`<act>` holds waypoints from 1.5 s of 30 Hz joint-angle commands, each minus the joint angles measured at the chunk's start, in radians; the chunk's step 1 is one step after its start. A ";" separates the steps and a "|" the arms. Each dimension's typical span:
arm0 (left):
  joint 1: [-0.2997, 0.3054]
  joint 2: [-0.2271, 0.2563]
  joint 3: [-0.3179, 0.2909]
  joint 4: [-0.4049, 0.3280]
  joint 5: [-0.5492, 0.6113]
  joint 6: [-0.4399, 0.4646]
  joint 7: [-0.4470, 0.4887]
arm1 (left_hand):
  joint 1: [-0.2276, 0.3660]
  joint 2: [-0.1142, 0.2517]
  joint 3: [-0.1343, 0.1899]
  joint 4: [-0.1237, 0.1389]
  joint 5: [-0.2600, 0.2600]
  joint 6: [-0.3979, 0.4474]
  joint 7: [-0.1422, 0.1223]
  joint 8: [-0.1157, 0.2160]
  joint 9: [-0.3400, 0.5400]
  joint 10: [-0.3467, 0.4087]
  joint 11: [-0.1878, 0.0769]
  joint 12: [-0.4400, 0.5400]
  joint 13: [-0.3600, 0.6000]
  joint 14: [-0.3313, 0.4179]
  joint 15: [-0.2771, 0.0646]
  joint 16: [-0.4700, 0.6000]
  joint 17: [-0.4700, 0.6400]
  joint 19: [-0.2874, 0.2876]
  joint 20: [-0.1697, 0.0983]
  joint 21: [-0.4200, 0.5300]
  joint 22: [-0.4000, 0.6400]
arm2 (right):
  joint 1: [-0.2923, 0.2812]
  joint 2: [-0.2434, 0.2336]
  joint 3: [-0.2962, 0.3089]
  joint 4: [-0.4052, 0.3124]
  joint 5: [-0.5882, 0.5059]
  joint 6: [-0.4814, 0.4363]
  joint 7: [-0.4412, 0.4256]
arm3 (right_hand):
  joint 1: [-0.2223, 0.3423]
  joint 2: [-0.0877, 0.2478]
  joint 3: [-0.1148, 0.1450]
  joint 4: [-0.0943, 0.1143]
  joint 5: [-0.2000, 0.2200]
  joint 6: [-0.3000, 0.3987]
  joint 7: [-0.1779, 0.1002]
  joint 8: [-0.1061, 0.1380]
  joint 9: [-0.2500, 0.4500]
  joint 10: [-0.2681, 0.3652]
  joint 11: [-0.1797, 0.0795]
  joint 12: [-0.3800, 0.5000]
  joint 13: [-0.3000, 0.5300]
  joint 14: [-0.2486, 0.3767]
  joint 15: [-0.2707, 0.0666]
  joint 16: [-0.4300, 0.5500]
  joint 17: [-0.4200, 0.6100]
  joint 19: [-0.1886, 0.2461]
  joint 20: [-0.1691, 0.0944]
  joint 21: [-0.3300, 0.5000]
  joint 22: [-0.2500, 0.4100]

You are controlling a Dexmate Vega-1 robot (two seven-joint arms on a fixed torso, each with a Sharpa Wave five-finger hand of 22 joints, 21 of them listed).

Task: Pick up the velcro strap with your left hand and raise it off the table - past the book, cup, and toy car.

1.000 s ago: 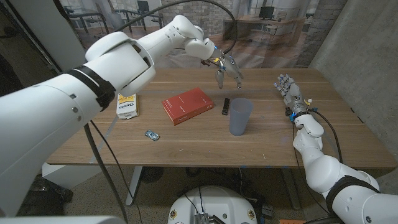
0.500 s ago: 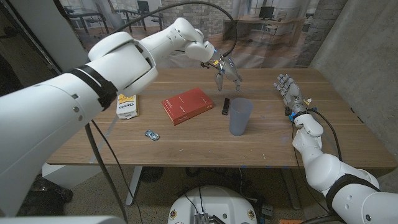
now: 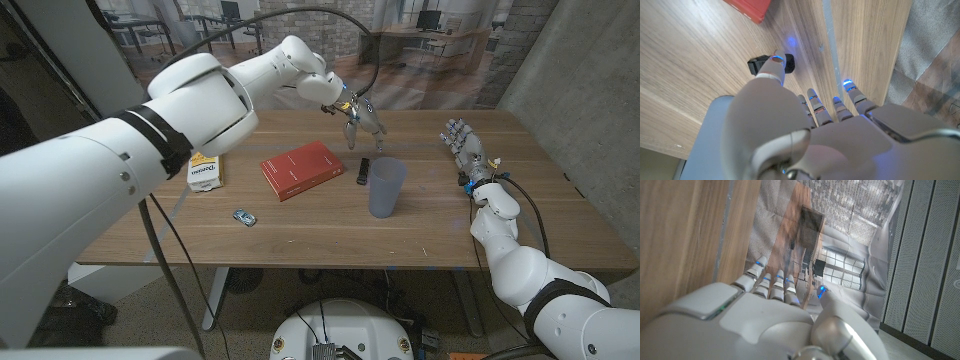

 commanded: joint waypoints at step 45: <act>0.034 -0.033 0.097 0.060 -0.039 0.100 0.015 | 0.044 0.023 -0.035 0.004 -0.001 0.037 -0.007 0.034 0.003 0.040 0.001 0.023 0.017 0.026 -0.041 0.003 0.001 0.012 0.002 -0.011 0.002 | 0.008 -0.002 -0.001 0.021 -0.012 0.010 -0.016 | -0.006 0.006 -0.003 0.003 -0.009 -0.001 0.010 -0.004 0.004 0.001 0.010 -0.001 0.003 0.001 0.013 0.005 0.001 -0.007 -0.014 -0.016 0.005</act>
